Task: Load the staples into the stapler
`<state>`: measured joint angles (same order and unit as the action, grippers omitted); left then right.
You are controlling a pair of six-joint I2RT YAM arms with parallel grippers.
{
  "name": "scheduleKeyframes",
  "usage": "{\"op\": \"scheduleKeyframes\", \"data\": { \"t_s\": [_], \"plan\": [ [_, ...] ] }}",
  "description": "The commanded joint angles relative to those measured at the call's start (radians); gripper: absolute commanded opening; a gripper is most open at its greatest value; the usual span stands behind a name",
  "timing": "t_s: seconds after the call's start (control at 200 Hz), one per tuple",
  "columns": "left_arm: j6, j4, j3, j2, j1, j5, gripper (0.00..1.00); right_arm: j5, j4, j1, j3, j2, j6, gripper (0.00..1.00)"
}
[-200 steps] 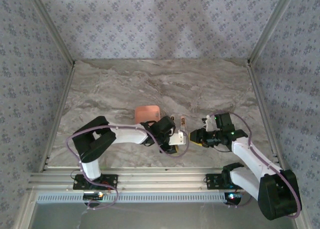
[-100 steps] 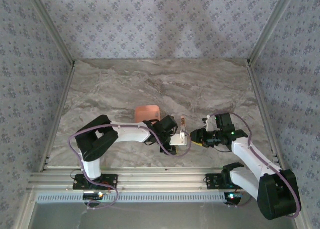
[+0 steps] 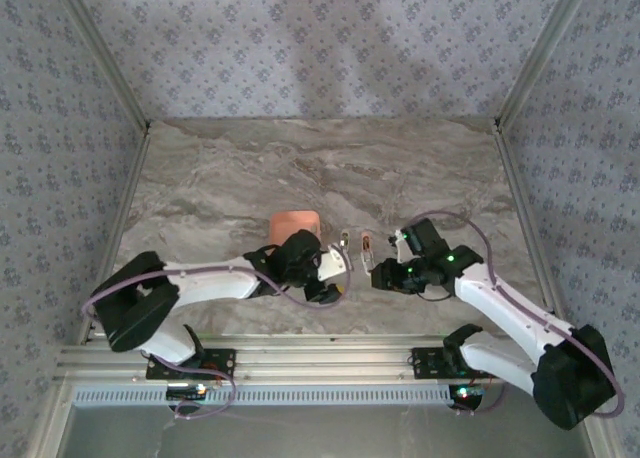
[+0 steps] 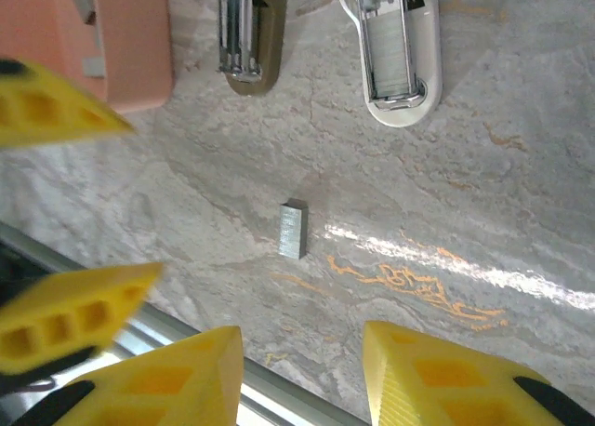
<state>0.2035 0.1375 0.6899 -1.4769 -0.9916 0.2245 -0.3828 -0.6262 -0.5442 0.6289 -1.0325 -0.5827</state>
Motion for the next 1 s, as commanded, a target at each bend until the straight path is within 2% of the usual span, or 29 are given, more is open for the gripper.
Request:
{"op": "scheduleKeyframes", "data": {
  "t_s": [0.0,0.24,0.41,0.715,0.994],
  "plan": [
    [-0.16,0.186,-0.075,0.085,0.02,-0.132,0.65,0.177,-0.124,-0.079,0.068,-0.068,-0.086,0.39],
    [-0.3,0.267,-0.188,0.246,0.067,-0.376,0.76,0.3,-0.178,-0.234,0.239,-0.315,-0.168,0.36],
    [-0.348,0.267,-0.261,0.324,0.097,-0.48,0.78,0.327,-0.181,-0.288,0.314,-0.441,-0.199,0.33],
    [-0.386,0.234,-0.383,0.501,0.145,-0.55,0.8,0.294,-0.153,-0.305,0.378,-0.591,-0.221,0.34],
    [-0.391,0.2,-0.435,0.619,0.193,-0.554,0.81,0.294,-0.18,-0.321,0.431,-0.688,-0.221,0.31]
  ]
}}
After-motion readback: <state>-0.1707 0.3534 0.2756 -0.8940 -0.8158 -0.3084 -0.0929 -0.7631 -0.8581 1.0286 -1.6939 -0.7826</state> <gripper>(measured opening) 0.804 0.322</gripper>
